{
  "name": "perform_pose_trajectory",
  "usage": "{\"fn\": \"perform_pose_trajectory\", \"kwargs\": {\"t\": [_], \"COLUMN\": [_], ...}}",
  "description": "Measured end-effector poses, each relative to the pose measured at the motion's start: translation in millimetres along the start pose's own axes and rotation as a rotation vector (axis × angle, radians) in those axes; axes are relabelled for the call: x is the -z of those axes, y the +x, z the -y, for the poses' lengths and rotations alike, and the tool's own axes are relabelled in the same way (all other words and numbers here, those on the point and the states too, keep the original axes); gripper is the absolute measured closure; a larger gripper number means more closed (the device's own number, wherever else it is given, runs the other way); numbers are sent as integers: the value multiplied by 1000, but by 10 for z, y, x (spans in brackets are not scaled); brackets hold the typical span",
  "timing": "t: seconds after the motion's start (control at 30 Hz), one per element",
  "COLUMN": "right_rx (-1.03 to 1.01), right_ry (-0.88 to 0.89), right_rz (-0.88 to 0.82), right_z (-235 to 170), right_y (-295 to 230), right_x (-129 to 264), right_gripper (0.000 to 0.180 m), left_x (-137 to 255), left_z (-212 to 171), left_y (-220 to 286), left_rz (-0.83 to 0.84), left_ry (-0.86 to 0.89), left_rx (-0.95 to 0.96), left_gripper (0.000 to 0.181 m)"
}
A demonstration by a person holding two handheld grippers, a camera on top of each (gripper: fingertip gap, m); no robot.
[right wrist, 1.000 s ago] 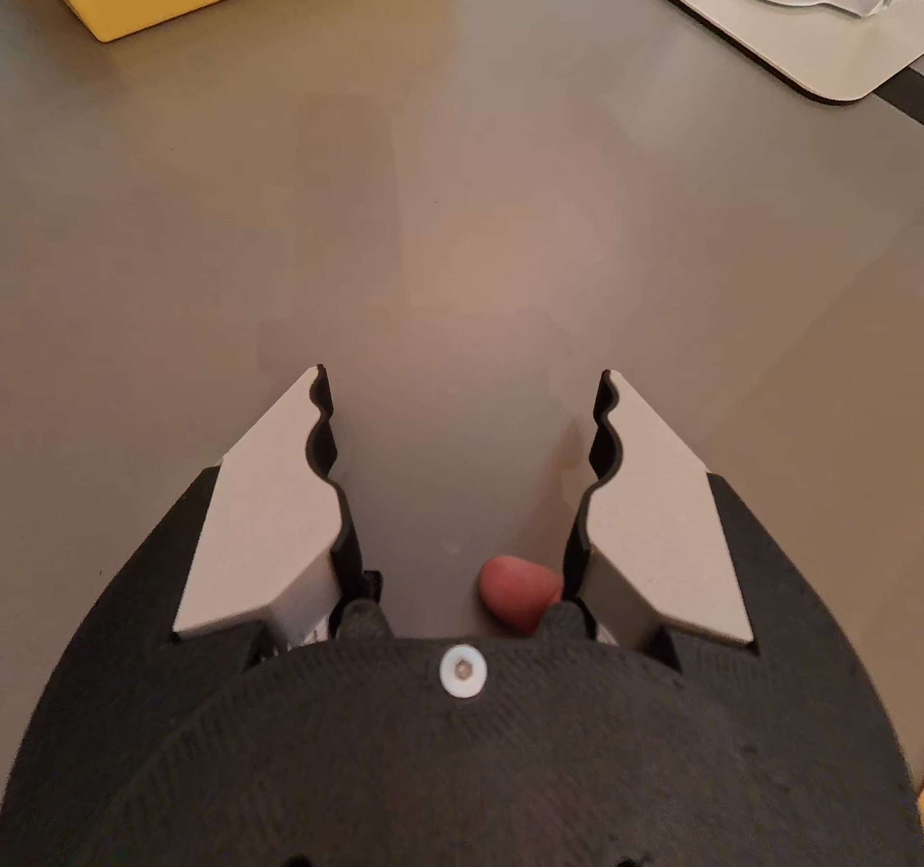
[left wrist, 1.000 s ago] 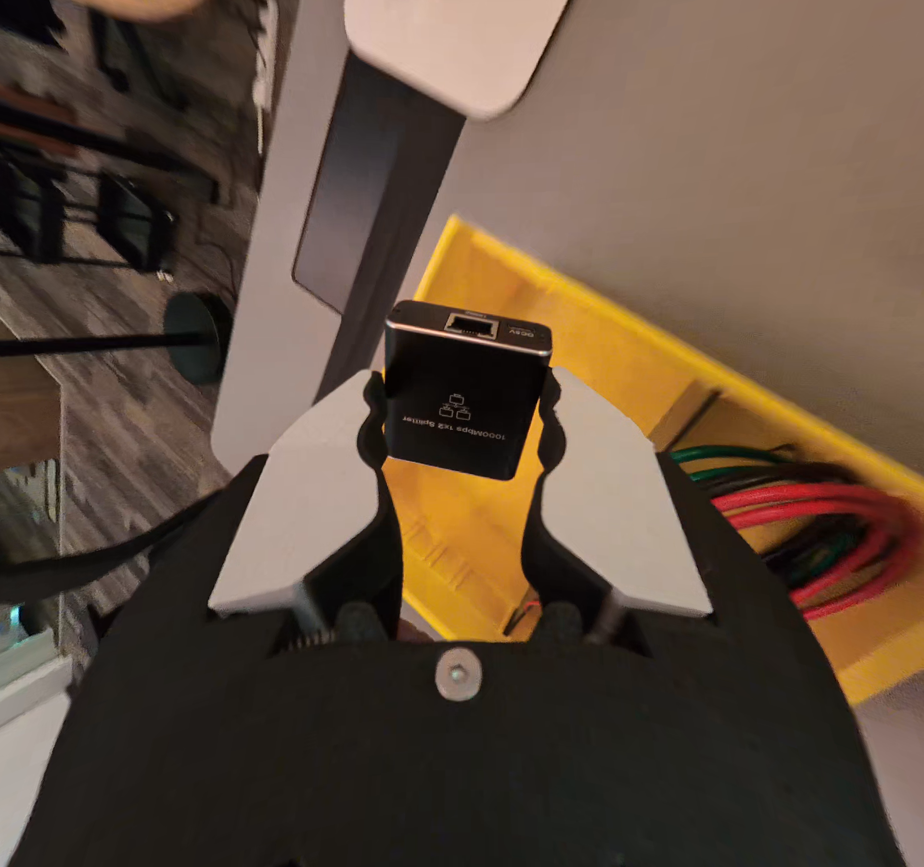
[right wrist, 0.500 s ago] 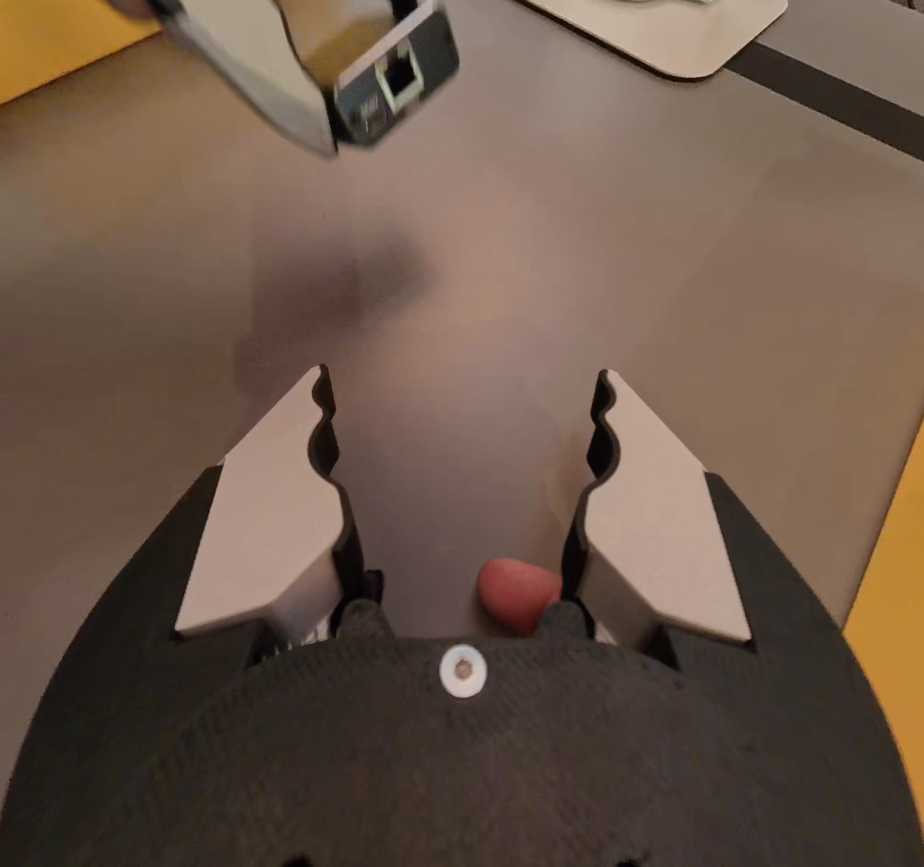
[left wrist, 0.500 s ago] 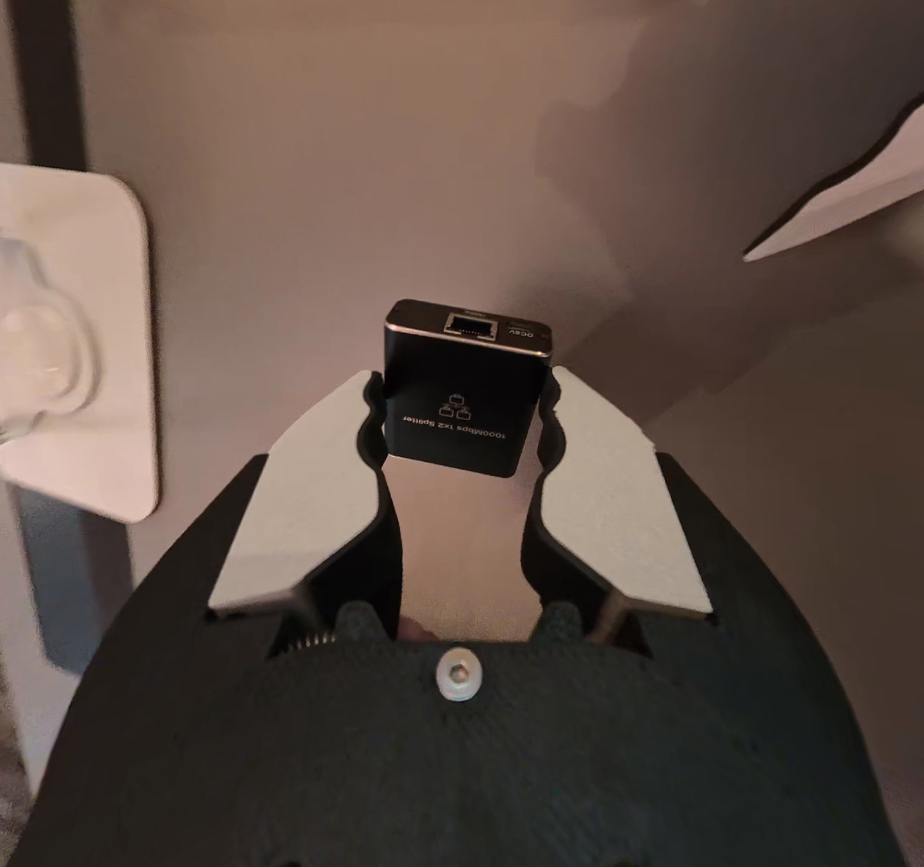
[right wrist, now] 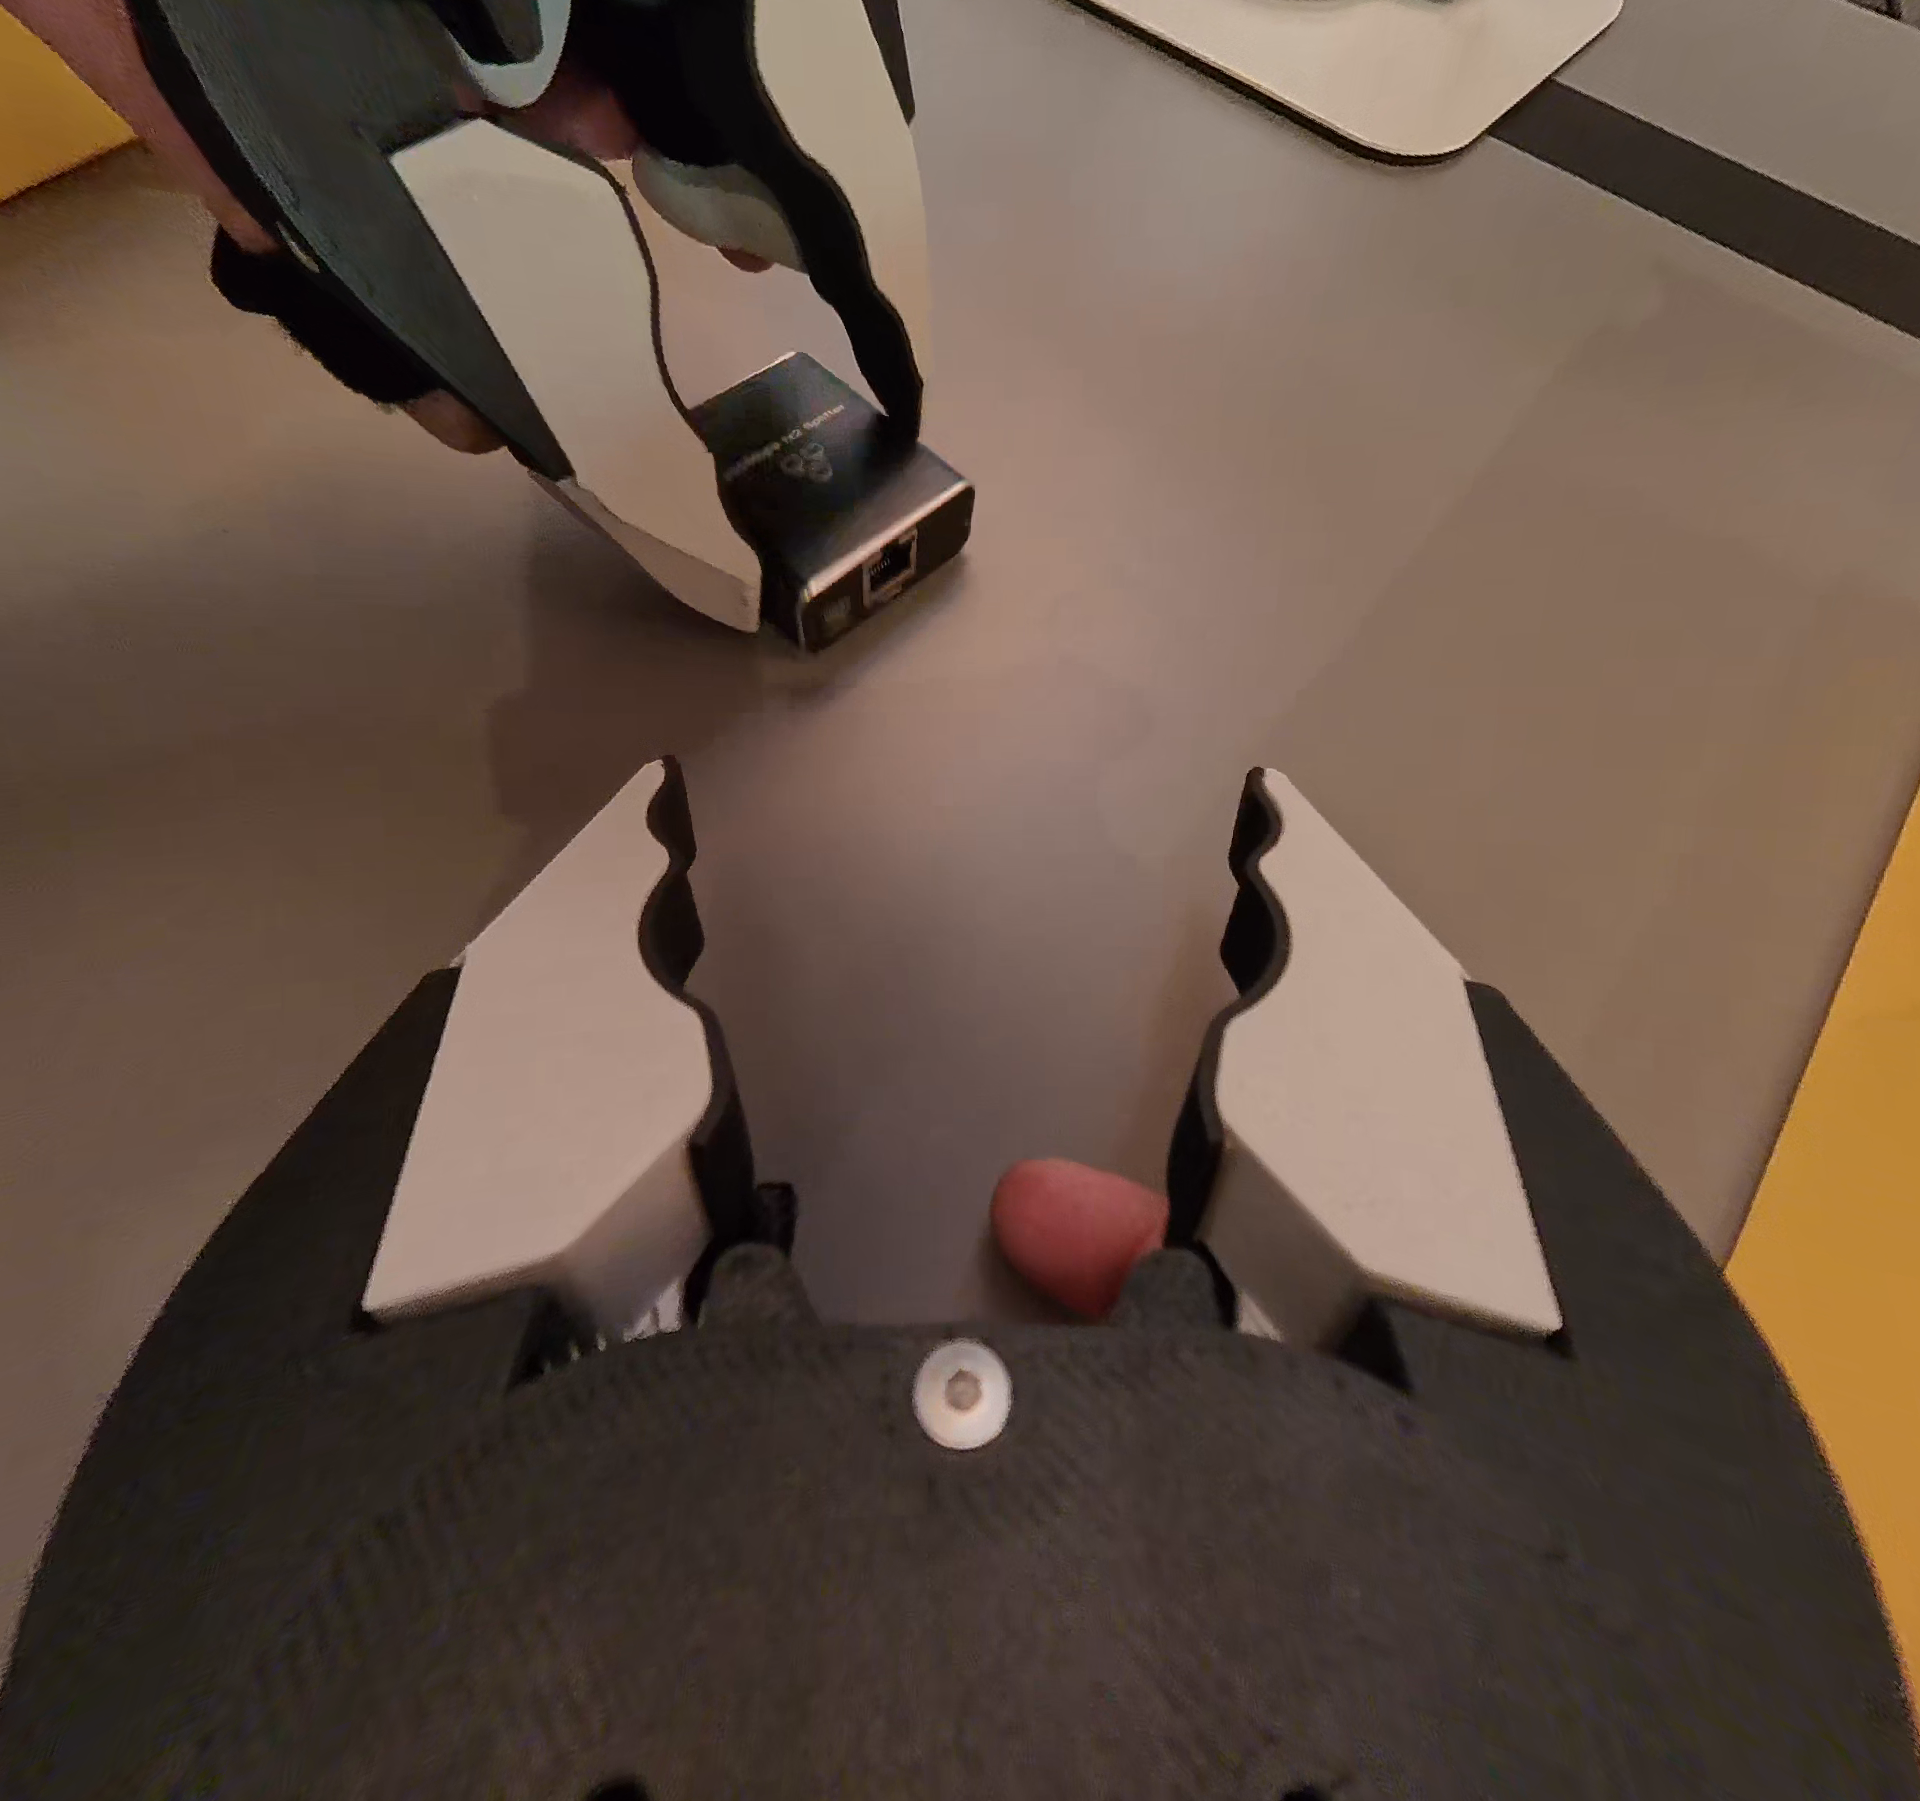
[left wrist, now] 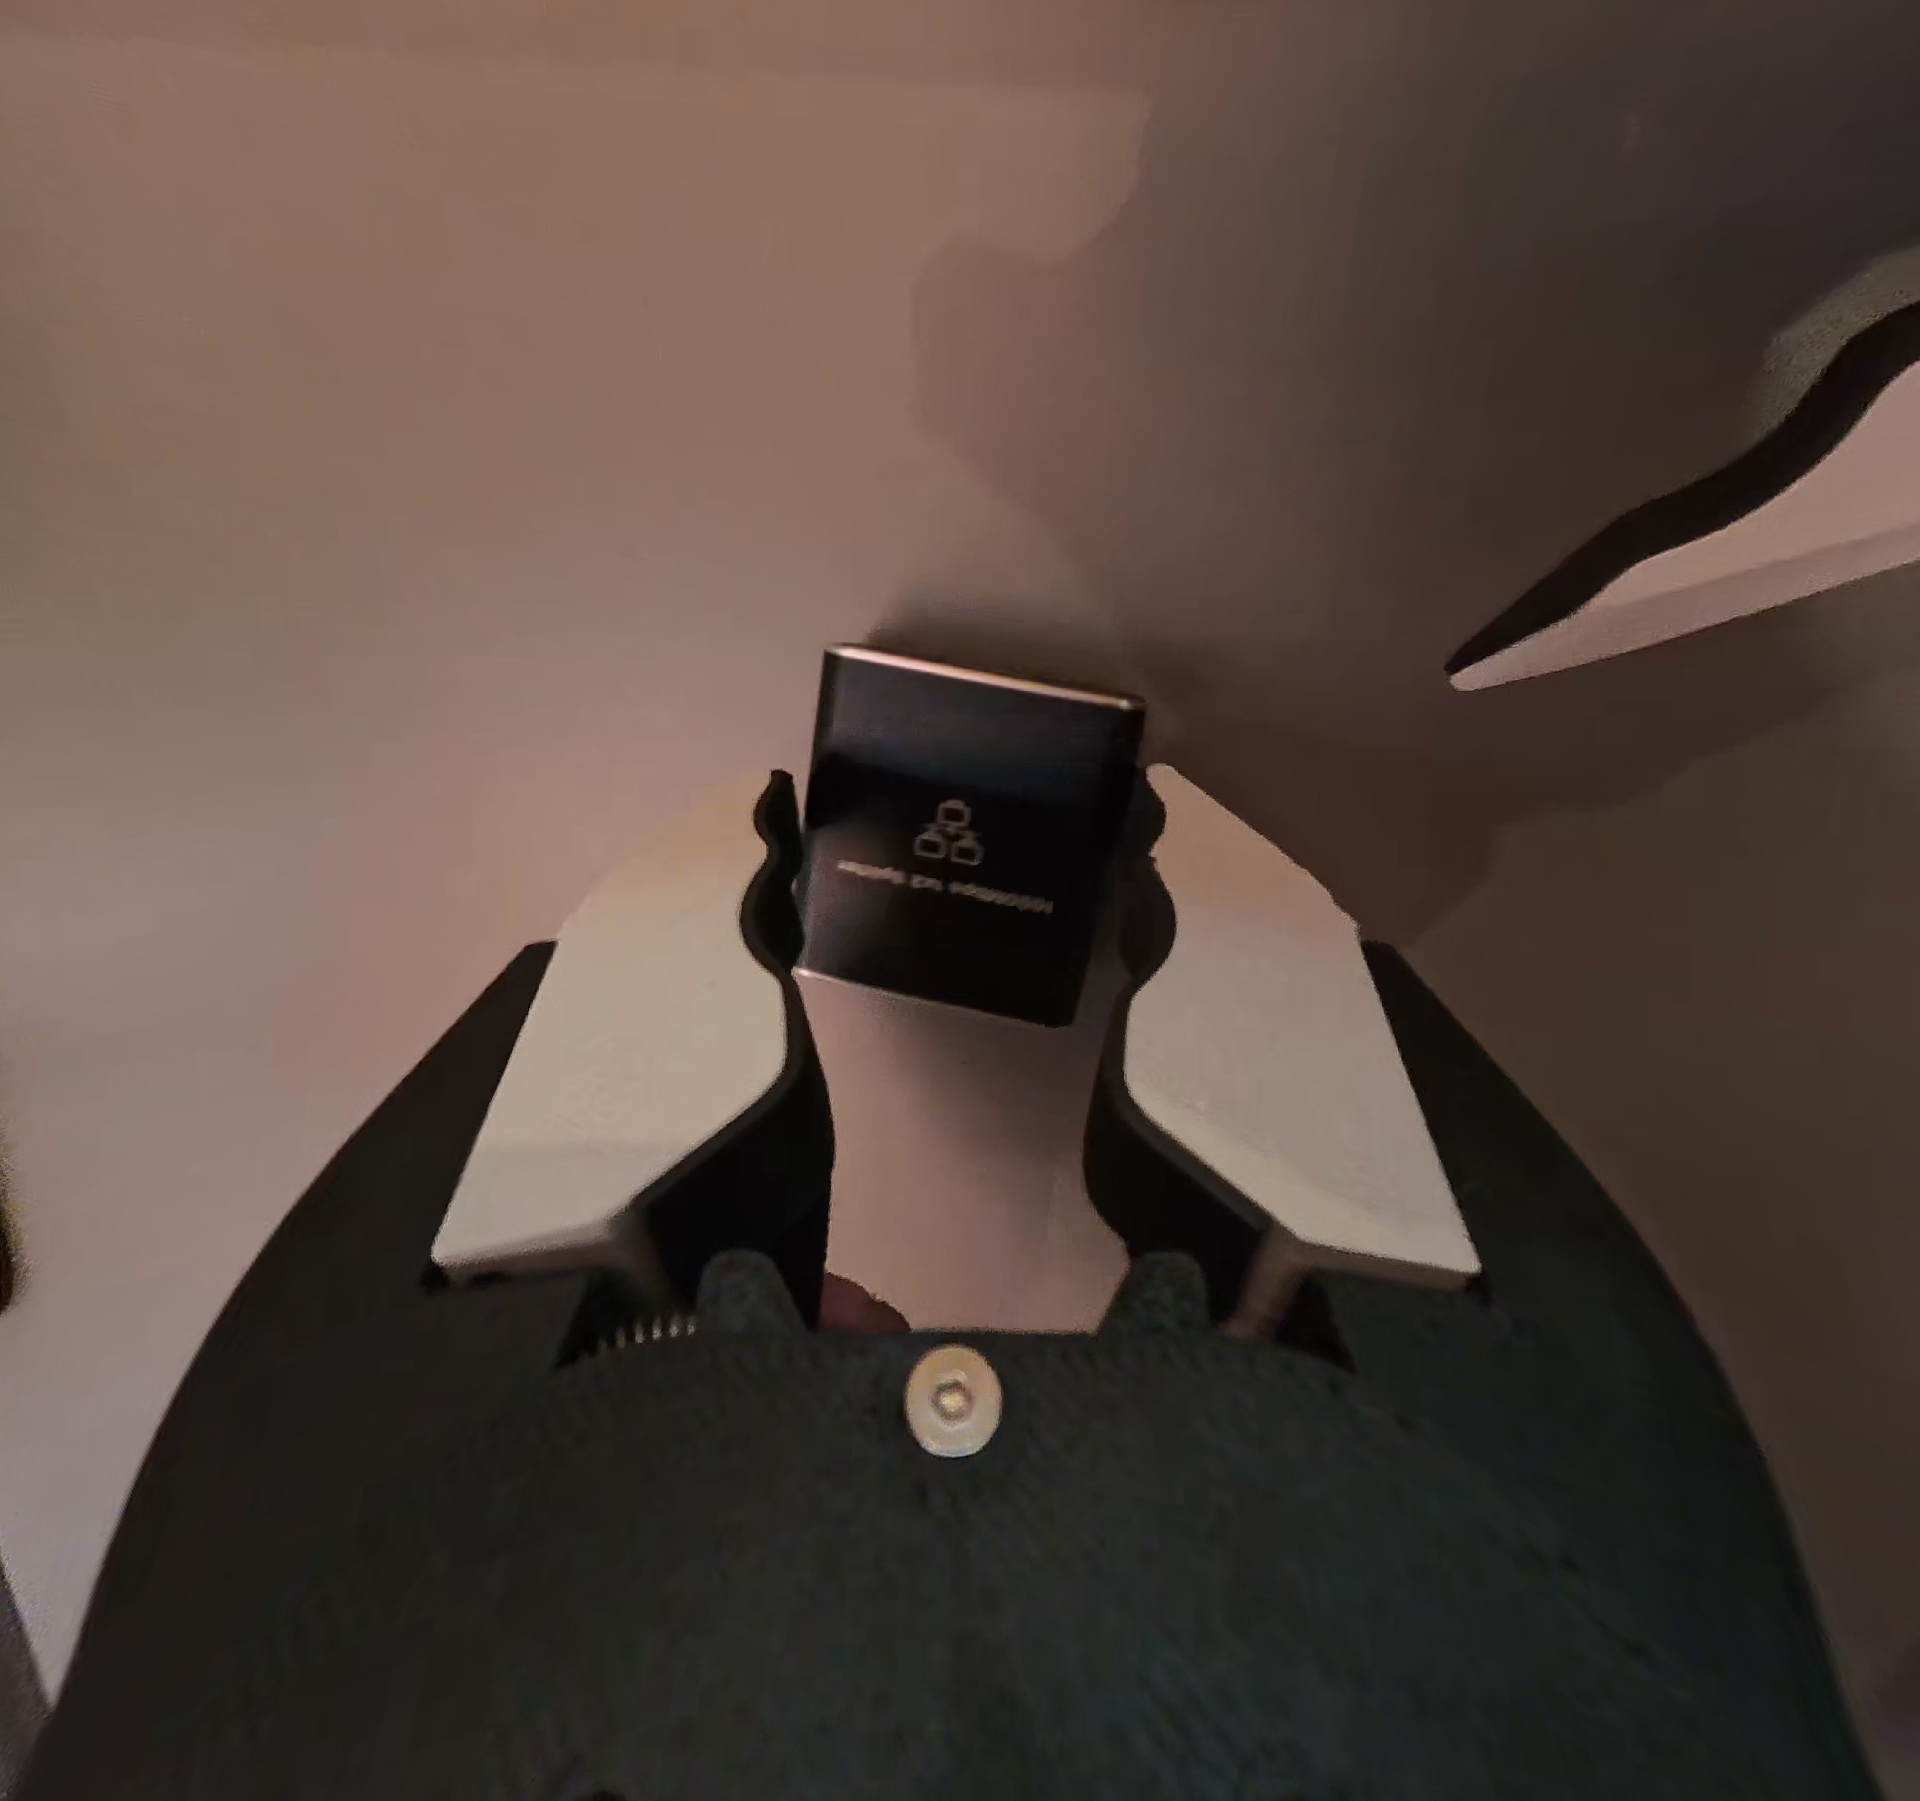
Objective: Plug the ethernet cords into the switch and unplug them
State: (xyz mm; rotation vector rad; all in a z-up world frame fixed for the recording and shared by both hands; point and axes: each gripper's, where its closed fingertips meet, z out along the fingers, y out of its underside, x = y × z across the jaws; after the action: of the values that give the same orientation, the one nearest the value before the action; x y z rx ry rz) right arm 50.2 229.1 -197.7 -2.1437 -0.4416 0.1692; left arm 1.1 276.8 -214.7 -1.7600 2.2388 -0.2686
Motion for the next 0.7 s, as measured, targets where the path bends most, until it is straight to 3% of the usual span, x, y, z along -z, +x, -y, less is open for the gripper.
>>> {"fn": "perform_pose_trajectory", "kwargs": {"t": [0.03, 0.17, 0.33, 0.43, 0.53, 0.7], "right_rx": [4, 14, 15, 26, 45, 55], "right_ry": [-1, -7, -15, -23, -32, -40], "right_rz": [0, -3, -4, -3, -5, -9], "right_z": [-2, -11, -21, -33, -43, -46], "right_y": [-5, -13, -13, -25, -42, -48], "right_x": [-1, -8, -19, -31, -41, -58], "right_gripper": [78, 77, 77, 78, 78, 78], "left_x": [7, 216, 1111, 1723, 2186, 2159], "left_z": [7, -49, -339, -849, -1565, -2553], "left_y": [-14, -68, -266, -477, -687, -769], "left_rz": [14, 131, 382, 550, 738, 760], "left_ry": [13, 15, 119, 151, 67, -30], "left_rx": [10, 6, 46, 107, 179, 287], "left_gripper": [118, 100, 106, 107, 108, 110]}}
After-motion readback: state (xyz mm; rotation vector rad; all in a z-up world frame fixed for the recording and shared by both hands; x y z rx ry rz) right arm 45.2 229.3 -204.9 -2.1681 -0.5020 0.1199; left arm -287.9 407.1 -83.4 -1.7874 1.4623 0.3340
